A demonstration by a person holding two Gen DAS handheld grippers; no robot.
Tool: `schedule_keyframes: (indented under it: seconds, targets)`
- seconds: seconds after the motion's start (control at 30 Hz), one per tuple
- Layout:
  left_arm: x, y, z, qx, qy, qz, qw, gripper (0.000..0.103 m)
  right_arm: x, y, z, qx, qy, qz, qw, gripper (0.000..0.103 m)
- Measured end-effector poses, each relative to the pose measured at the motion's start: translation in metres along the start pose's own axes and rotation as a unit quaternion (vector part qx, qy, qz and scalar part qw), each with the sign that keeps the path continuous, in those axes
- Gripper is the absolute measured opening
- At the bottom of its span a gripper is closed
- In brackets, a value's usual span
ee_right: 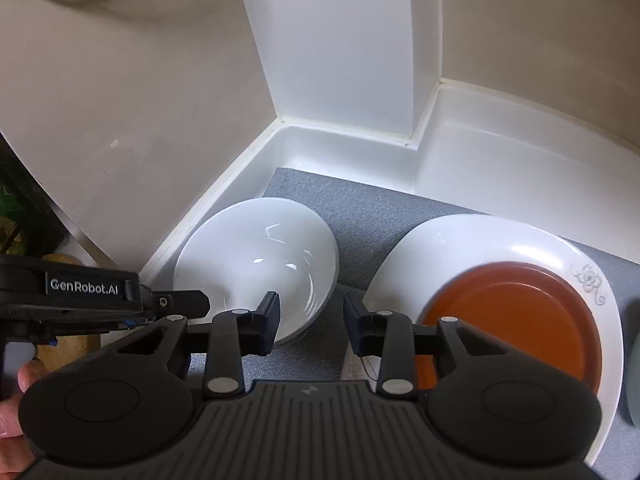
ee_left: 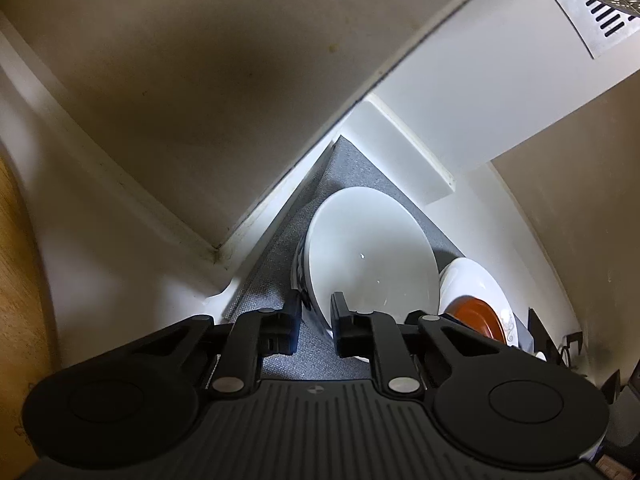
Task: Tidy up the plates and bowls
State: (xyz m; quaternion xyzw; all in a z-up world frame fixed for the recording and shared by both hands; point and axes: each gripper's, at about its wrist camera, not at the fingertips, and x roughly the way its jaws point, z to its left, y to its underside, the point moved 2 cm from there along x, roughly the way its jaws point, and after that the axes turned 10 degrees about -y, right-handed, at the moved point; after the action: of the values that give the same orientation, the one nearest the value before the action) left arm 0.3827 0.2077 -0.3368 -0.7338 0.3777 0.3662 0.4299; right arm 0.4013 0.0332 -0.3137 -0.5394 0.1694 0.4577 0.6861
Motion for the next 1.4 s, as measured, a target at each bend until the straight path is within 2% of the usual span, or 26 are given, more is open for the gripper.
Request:
schedule_keyframes:
  seconds: [0.03, 0.1, 0.17, 0.23, 0.37, 0.57, 0.63, 0.73, 0.9, 1.0, 1.17, 1.3, 1.4]
  targets:
    - [0.000, 0.001, 0.000, 0.002, -0.002, 0.000, 1.0000, 0.016, 0.002, 0.000, 0.001, 0.000, -0.003, 0.003, 1.000, 0.035]
    - [-0.002, 0.003, -0.002, 0.013, -0.013, -0.001, 0.9998, 0.016, 0.001, 0.001, 0.003, -0.005, -0.002, 0.004, 1.000, 0.031]
    - [-0.005, 0.008, -0.005, 0.029, -0.027, -0.001, 0.9992, 0.017, -0.002, 0.002, 0.003, -0.008, 0.001, 0.008, 1.000, 0.017]
    - [-0.008, 0.014, -0.004, 0.038, -0.025, 0.001, 0.9990, 0.018, -0.004, 0.002, 0.000, 0.001, -0.008, 0.016, 1.000, 0.013]
    - [-0.010, 0.016, 0.010, 0.028, 0.020, 0.022, 0.9992, 0.019, -0.010, 0.007, -0.004, -0.020, -0.014, 0.029, 0.999, 0.013]
    - [-0.008, 0.000, 0.019, 0.015, 0.018, -0.009, 0.9997, 0.017, 0.001, 0.005, -0.002, -0.025, -0.011, 0.042, 0.999, 0.018]
    - [-0.003, -0.001, 0.019, 0.009, 0.014, 0.000, 0.9999, 0.010, 0.005, 0.007, 0.000, -0.025, -0.008, 0.045, 0.999, 0.018]
    - [-0.010, 0.002, 0.019, 0.022, 0.017, -0.004, 0.9996, 0.010, 0.002, 0.011, -0.001, -0.018, -0.020, 0.053, 0.998, 0.015]
    - [-0.004, 0.010, 0.027, 0.000, 0.042, 0.016, 0.9990, 0.011, -0.005, 0.021, -0.009, -0.002, -0.031, 0.052, 0.998, 0.015]
    - [0.004, 0.005, 0.025, -0.013, 0.035, 0.022, 0.9991, 0.012, 0.001, 0.020, -0.009, 0.001, -0.028, 0.057, 0.998, 0.016]
    - [0.018, 0.002, 0.013, -0.005, 0.006, 0.024, 0.9997, 0.012, 0.012, 0.020, -0.005, -0.014, -0.014, 0.066, 0.998, 0.018]
    - [0.012, 0.005, 0.005, 0.007, -0.012, 0.007, 0.9999, 0.012, 0.009, 0.020, -0.013, 0.021, -0.025, 0.054, 0.998, 0.013]
    - [0.004, 0.006, 0.000, 0.008, -0.009, 0.000, 0.9999, 0.012, 0.004, 0.022, -0.020, 0.053, -0.036, 0.047, 0.997, 0.013]
